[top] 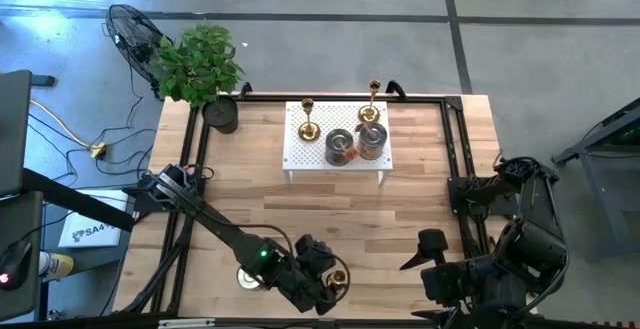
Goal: Pick & Place candle stick holders
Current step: Align the gold candle holder with the other gold candle holder on the shelf
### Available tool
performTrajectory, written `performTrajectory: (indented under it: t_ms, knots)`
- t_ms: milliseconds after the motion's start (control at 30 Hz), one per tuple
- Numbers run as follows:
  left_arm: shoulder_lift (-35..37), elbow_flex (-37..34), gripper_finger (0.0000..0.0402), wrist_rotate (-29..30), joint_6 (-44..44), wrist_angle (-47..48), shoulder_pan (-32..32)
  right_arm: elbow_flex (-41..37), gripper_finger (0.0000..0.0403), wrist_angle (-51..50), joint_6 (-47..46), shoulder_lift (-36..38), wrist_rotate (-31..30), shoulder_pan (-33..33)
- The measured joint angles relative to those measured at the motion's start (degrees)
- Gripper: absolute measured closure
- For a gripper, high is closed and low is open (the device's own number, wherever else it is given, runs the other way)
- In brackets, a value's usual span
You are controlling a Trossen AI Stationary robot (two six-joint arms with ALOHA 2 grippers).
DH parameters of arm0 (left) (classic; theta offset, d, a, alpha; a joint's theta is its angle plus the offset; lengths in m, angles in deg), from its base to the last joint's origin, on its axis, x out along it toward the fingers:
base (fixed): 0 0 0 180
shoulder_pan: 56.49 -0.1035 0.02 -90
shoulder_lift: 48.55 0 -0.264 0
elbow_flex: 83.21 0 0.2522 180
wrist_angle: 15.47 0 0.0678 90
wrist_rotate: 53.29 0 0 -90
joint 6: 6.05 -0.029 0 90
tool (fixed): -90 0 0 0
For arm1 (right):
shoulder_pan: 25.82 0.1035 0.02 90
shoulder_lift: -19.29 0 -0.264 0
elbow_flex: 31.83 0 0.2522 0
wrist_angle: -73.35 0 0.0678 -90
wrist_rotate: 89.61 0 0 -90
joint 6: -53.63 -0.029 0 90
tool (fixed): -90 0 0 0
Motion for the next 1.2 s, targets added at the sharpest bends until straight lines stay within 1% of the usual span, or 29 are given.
performTrajectory:
  t_ms: [233,533,667,900,1200]
  knots:
    - [0.0,0.0,0.0141,0.0,0.5,0.9,0.0,0.0,0.0024,0.0,0.0,0.0,0.0,0.0]
    - [0.0,0.0,0.0295,-0.2,-0.9,1.0,-0.4,0.0,0.0024,0.0,0.5,0.0,-0.7,0.0]
    - [0.0,0.0,0.035,-0.6,-1.2,1.0,-0.3,0.0,0.0024,0.0,0.5,0.0,-0.7,0.0]
    - [0.1,0.0,0.0397,-0.5,-1.7,0.9,-0.4,0.0,0.0024,0.0,0.5,0.0,-0.7,0.0]
    - [0.1,0.0,0.0397,-0.2,-1.7,0.9,-0.4,0.0,0.0024,-0.4,0.5,0.0,-1.0,0.0]
